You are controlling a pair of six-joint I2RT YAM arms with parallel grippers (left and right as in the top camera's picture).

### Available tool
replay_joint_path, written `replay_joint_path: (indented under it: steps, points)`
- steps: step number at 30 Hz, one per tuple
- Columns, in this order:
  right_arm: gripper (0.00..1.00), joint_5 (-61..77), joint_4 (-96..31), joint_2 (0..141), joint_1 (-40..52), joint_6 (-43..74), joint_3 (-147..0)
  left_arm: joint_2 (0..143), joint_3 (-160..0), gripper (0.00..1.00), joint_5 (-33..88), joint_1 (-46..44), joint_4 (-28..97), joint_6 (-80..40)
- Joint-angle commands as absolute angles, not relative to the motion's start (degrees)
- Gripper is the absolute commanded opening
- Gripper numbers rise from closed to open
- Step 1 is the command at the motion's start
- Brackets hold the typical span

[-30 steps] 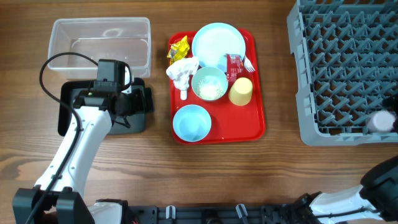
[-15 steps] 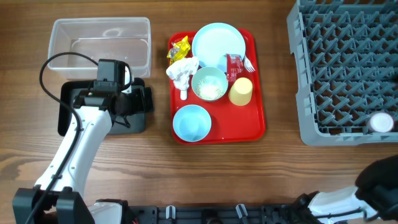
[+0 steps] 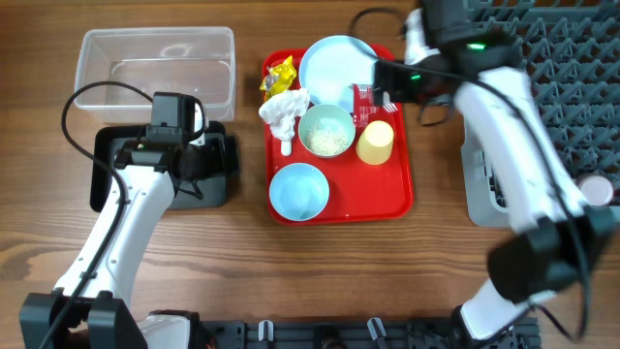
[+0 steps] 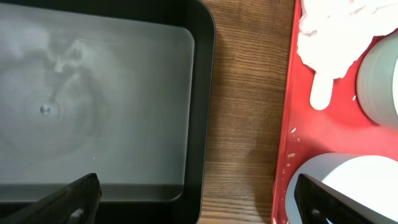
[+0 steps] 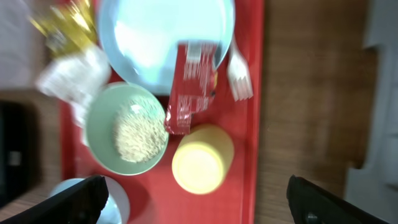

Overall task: Sort waste into correct bins and load items into the dishwasher rack
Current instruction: 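Reach the right gripper to the yellow cup and grasp it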

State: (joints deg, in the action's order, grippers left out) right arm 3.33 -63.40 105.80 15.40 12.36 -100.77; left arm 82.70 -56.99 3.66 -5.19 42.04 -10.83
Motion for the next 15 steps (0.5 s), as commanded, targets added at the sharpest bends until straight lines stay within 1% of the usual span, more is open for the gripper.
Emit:
replay_joint_path:
  steps: [1, 5, 11, 12, 15]
  points:
    - [0.97, 0.12, -64.05, 113.86, 16.78, 14.09, -101.34, 83.37, -57.98, 1.0, 3.38, -5.37, 42.72, -10.98]
    - [0.97, 3.57, -66.06, 120.57, 17.52, 14.15, -101.03, 83.37, -57.98, 1.0, 3.38, -5.37, 42.72, -10.98]
    - [0.97, 5.15, -62.94, 121.51, 17.82, 14.15, -96.95, 83.37, -57.98, 1.0, 3.38, -5.37, 42.7, -10.98]
    - [0.96, 5.96, -61.84, 121.54, 17.82, 14.17, -95.9, 83.37, -57.98, 1.0, 3.38, -5.37, 42.7, -10.98]
    - [0.89, 6.11, -58.89, 121.54, 17.82, 15.84, -92.42, 83.37, -57.98, 1.0, 3.38, -5.37, 42.7, -10.98]
